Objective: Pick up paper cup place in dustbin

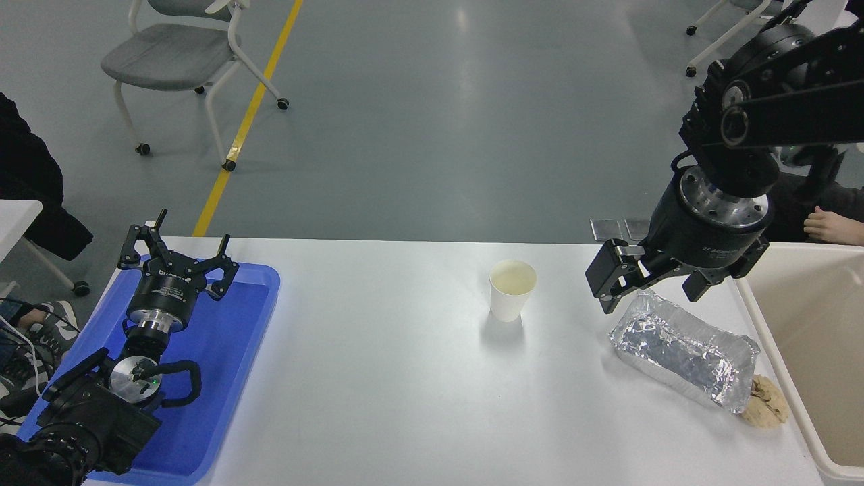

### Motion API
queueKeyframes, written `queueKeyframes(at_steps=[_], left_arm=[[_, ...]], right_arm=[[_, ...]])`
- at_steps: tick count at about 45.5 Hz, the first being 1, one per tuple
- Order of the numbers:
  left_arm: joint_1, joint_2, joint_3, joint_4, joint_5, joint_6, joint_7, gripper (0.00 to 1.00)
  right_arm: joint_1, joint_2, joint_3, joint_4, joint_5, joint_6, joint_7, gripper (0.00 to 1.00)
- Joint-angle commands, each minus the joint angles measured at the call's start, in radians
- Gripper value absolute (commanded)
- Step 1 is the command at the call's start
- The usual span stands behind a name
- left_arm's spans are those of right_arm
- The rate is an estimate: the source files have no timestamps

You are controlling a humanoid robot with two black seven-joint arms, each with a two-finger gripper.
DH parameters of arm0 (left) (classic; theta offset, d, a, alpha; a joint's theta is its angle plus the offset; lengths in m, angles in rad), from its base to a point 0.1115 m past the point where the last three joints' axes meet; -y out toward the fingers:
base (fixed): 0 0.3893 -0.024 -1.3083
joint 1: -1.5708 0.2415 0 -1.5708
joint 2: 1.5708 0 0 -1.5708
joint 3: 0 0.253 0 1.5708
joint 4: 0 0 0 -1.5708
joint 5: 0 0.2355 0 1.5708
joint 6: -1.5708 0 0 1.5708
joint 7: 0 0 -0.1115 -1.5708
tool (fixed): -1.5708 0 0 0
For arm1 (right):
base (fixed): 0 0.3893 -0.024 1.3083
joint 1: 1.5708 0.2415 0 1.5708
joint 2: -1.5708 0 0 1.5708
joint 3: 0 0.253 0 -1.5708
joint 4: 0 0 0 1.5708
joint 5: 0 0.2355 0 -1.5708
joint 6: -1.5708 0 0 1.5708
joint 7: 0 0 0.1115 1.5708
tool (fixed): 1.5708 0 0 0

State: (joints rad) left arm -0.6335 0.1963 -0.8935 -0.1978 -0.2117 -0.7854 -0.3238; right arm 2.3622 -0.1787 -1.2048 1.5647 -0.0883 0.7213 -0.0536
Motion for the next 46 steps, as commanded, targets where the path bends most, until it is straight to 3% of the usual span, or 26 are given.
queueKeyframes(at_steps=[1,24,34,46], left_arm=[[-0.002,0.0,0.001,0.0,0.0,0.0,0.002,1.0],[-0.002,-0.002,0.001,0.0,0.0,0.0,0.002,1.0],[-0.002,-0.002,0.001,0.0,0.0,0.0,0.002,1.0],[-0.002,-0.002,0.001,0.0,0.0,0.0,0.0,1.0]], right_arm=[[-0.11,0.034,0.04,-0.12,-0.002,-0.092,0.0,1.0],[-0.497,0.156,0.114,-0.506,-0.007,-0.431,0.0,1.0],[-0.655,0.179,0.159,-0.624,-0.014,-0.496,0.0,1.0],[-0.837,0.177,0.221,-0.759,-0.111,-0.539,0.0,1.0]])
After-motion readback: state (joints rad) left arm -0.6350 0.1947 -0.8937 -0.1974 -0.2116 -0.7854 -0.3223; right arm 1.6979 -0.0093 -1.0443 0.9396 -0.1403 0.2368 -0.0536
